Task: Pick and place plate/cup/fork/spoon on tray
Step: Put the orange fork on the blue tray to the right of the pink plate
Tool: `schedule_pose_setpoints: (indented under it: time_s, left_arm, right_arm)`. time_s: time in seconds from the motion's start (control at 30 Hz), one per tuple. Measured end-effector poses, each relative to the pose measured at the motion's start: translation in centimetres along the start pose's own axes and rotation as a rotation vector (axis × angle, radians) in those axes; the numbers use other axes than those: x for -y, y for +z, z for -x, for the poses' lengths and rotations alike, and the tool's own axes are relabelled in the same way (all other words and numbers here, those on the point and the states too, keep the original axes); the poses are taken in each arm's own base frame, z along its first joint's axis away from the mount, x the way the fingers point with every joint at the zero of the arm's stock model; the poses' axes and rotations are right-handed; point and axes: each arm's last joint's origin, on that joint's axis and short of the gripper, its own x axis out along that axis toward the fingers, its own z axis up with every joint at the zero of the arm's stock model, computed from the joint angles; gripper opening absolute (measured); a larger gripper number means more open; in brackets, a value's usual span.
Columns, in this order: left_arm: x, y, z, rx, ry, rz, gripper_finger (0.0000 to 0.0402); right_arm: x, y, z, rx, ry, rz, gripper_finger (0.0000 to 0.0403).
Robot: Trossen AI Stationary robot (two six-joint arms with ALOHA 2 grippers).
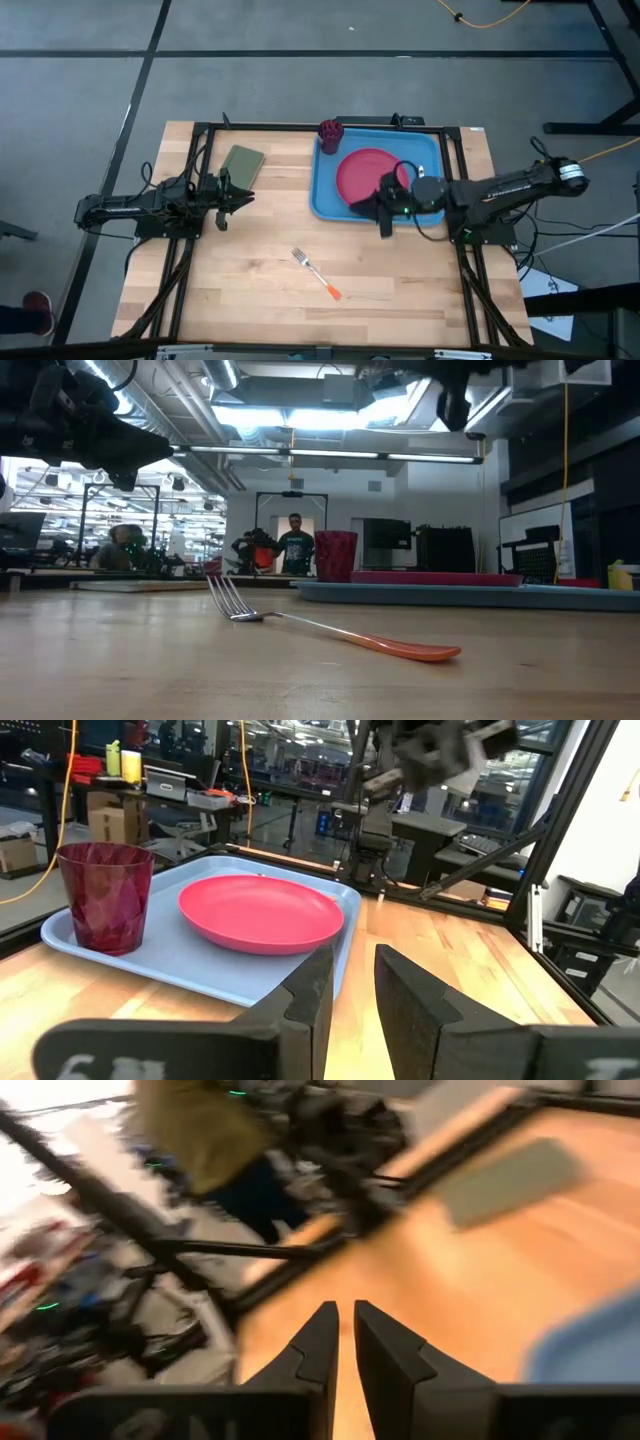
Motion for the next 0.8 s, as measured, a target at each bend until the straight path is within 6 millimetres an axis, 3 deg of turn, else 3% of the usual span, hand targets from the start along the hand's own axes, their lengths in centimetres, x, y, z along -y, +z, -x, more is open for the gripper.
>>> schedule_pose_setpoints:
  time_s: [0.27,0.43,0.67,0.8]
  left_arm:
    - [0.0,0.0,0.0,0.000,0.000,0.000,0.0070]
    - [0.0,0.0,0.0,0.000,0.000,0.000,0.0070]
    - [0.0,0.0,0.0,0.000,0.000,0.000,0.0070]
    - [0.0,0.0,0.0,0.000,0.000,0.000,0.0070]
  right_arm:
    - [-2.5,-4.0,-2.8,-0.031,0.064,-0.037,0.0042]
    - [-4.2,-4.8,-6.1,-0.079,0.046,-0.046,0.0042]
    - [-5.6,-5.2,-10.5,-0.295,-0.208,0.005,0.0042]
    - [-5.7,-5.9,-12.5,-0.383,-0.295,0.140,0.0042]
